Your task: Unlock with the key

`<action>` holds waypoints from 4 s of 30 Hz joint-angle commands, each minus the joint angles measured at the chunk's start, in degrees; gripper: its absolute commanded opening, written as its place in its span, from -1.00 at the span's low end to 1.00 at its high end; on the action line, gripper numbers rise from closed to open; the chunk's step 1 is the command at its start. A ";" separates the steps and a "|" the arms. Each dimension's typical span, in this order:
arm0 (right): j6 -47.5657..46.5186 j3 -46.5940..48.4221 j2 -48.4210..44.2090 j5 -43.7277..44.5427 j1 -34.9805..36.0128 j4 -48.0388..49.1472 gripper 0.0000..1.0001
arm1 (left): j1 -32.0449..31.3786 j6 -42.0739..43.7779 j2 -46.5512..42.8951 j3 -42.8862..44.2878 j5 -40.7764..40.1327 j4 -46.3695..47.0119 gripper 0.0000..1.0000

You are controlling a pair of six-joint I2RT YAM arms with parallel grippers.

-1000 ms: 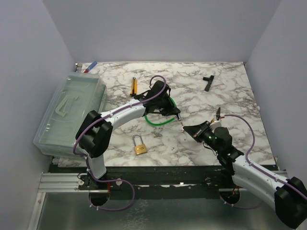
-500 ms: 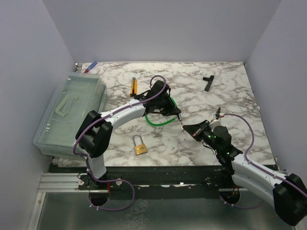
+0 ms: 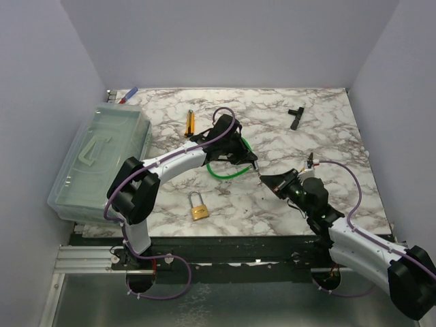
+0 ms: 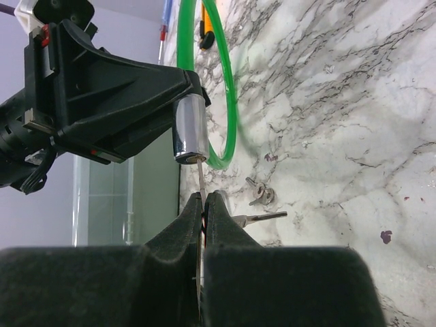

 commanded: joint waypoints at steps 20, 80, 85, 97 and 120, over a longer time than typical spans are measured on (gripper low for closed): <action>-0.18 2.26 2.60 3.22 0.29 4.25 -0.99 | 0.21 -2.26 -2.43 -1.07 2.84 2.70 -1.00; -9.38 9.00 9.31 2.76 0.29 10.07 -0.91 | -0.89 -1.94 -4.78 -2.80 5.02 2.83 -1.00; -10.30 9.55 5.43 0.89 0.27 3.28 -0.23 | 0.38 -1.17 -3.41 -1.93 3.64 2.88 -1.00; -9.92 7.91 -0.59 0.58 0.24 -7.66 -0.11 | 1.44 -0.81 -0.89 -0.20 3.39 2.95 -1.00; -13.25 10.50 7.26 -4.78 0.28 -7.08 -0.88 | 1.53 -1.23 -1.74 -0.73 3.80 2.96 -1.00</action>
